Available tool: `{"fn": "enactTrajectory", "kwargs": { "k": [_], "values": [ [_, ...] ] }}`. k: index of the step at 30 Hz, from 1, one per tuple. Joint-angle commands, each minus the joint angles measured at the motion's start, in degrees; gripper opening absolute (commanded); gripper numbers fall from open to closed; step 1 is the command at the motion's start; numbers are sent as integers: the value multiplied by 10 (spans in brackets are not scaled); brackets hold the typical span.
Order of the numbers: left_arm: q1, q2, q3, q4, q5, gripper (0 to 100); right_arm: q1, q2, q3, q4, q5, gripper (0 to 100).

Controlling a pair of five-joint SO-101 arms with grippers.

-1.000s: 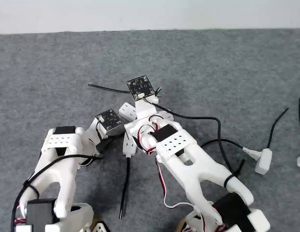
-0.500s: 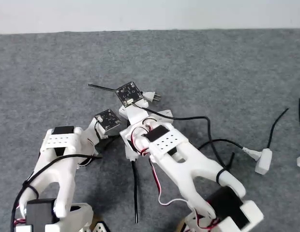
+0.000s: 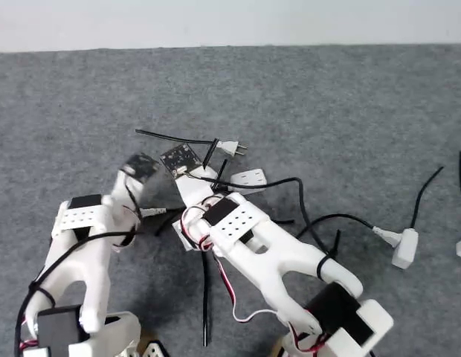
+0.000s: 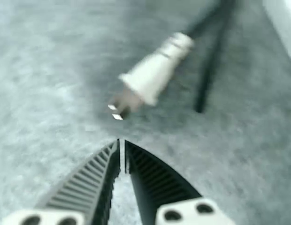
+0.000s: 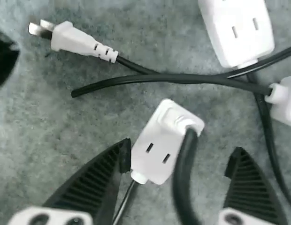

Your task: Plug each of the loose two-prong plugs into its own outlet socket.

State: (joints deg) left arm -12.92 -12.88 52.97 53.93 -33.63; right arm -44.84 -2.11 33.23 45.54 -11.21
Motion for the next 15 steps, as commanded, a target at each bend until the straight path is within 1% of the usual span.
{"fn": "enactTrajectory", "kwargs": {
  "k": [1, 3, 5, 8, 11, 12, 13, 15],
  "values": [
    [-45, -16, -35, -45, 78, 12, -7, -2, -37, 6, -33, 328],
    [-62, -13, -42, -58, 105, 12, -7, 3, -36, 2, -36, 310],
    [-69, -12, -44, -63, 120, 12, -7, 28, -36, -13, -35, 258],
    [-68, -12, -44, -63, 120, 12, 6, 75, -55, -29, -35, 144],
    [-68, -11, -44, -63, 120, 12, 15, 94, -97, 15, -35, 19],
    [-68, -11, -44, -63, 120, 12, 22, 94, -103, 29, -35, 0],
    [-68, -11, -44, -63, 120, 12, 31, 90, -106, 41, -35, 17],
    [-68, -11, -44, -64, 120, 12, 54, 70, -107, 58, -34, 4]
  ]
}}
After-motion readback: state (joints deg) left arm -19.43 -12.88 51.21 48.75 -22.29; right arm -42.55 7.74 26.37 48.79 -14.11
